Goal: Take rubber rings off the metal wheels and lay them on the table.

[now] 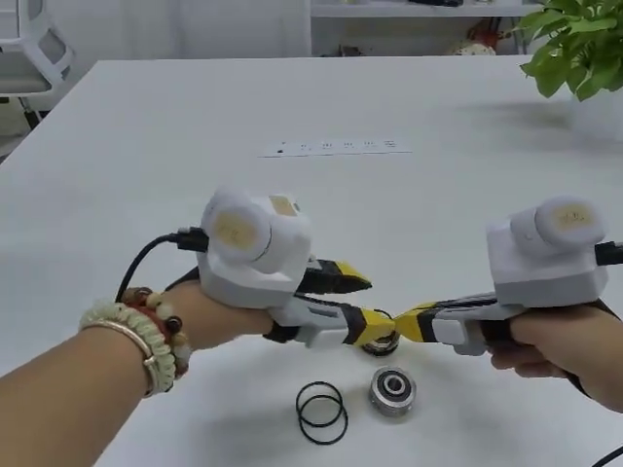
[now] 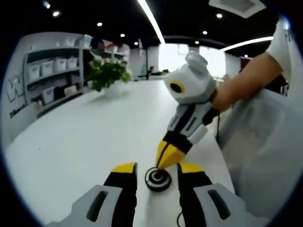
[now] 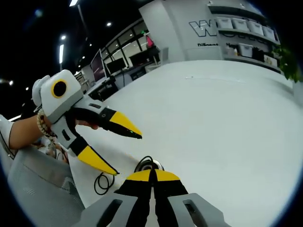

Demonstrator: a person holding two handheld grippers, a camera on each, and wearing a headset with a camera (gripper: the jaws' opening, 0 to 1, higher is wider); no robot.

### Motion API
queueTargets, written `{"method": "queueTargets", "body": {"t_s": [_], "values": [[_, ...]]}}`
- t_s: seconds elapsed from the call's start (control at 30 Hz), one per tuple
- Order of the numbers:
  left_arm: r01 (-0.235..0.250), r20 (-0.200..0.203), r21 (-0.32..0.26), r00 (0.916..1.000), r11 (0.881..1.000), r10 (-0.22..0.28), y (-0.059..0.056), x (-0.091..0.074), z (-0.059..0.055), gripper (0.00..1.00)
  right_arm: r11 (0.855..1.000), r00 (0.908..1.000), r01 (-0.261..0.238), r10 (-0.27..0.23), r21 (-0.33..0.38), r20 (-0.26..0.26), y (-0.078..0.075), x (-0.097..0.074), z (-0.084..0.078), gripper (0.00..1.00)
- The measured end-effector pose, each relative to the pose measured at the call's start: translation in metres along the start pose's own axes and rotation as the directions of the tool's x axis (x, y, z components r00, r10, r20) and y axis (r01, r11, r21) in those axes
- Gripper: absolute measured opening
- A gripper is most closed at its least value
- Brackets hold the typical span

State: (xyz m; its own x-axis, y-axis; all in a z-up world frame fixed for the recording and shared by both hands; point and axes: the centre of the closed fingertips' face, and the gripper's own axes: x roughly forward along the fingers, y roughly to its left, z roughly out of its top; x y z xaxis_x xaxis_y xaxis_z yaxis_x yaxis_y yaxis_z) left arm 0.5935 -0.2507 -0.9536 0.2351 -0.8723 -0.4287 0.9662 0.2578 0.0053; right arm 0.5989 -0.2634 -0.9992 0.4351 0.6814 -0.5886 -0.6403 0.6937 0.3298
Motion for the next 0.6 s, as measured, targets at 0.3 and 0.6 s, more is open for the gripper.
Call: {"method": "queueTargets", "body": {"t_s": [0.3, 0.6], "values": [[0.006, -0.019, 0.065, 0.9998, 0.998, -0.005, -0.007, -0.039, 0.003, 0.47, 1.0, 0.999, -0.007, 0.006, 0.024, 0.044, 0.002, -0.006, 0.012, 0.0], [-0.072, 0.047, 0.072, 0.9966, 0.995, 0.068, -0.005, -0.088, 0.021, 0.6, 0.998, 0.993, -0.031, 0.025, 0.05, 0.115, 0.015, -0.014, 0.031, 0.0]]}}
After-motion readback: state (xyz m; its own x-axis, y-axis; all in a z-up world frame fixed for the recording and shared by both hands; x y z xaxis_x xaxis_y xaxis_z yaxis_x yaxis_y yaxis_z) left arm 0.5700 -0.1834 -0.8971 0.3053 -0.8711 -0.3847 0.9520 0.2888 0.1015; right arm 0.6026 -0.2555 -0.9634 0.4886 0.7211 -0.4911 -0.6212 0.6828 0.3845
